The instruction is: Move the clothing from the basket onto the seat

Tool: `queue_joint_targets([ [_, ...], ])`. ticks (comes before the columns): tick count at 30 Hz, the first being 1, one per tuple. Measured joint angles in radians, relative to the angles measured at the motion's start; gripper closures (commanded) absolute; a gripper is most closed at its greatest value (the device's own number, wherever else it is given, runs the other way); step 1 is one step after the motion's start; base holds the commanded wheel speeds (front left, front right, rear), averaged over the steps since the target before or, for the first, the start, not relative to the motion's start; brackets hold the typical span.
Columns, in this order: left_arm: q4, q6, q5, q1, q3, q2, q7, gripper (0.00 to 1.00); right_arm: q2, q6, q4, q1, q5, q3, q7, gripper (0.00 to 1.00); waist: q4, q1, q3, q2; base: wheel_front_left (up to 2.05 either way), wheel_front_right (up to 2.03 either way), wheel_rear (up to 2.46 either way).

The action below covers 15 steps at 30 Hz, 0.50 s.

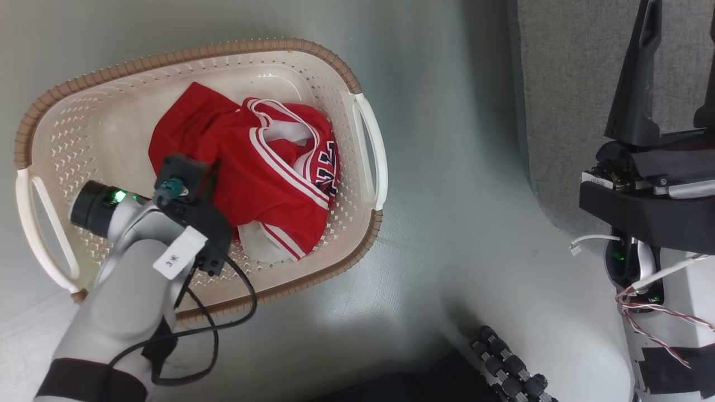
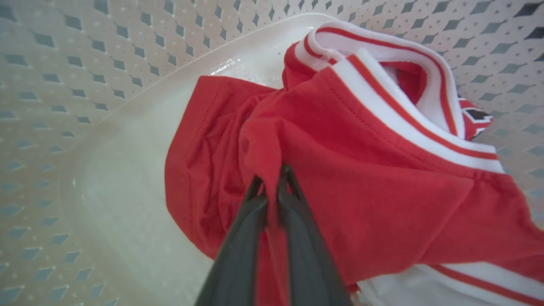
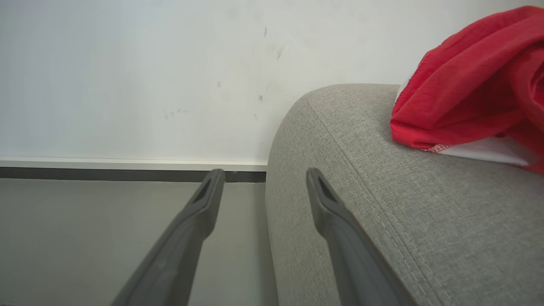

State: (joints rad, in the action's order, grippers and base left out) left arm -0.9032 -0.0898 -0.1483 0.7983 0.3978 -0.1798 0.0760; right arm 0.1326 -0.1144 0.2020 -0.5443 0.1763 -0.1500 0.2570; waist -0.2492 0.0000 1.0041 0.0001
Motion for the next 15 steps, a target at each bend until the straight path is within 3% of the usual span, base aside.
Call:
queue_joint_targets([
  [15,0.010,-0.026,-0.042,-0.006,0.008,0.050,0.156,1.00,-0.016,0.018,-0.126,0.000,-0.001,0.003,0.000,0.00,0.022,0.0000,-0.085,0.0000,0.00,0.00,0.00],
])
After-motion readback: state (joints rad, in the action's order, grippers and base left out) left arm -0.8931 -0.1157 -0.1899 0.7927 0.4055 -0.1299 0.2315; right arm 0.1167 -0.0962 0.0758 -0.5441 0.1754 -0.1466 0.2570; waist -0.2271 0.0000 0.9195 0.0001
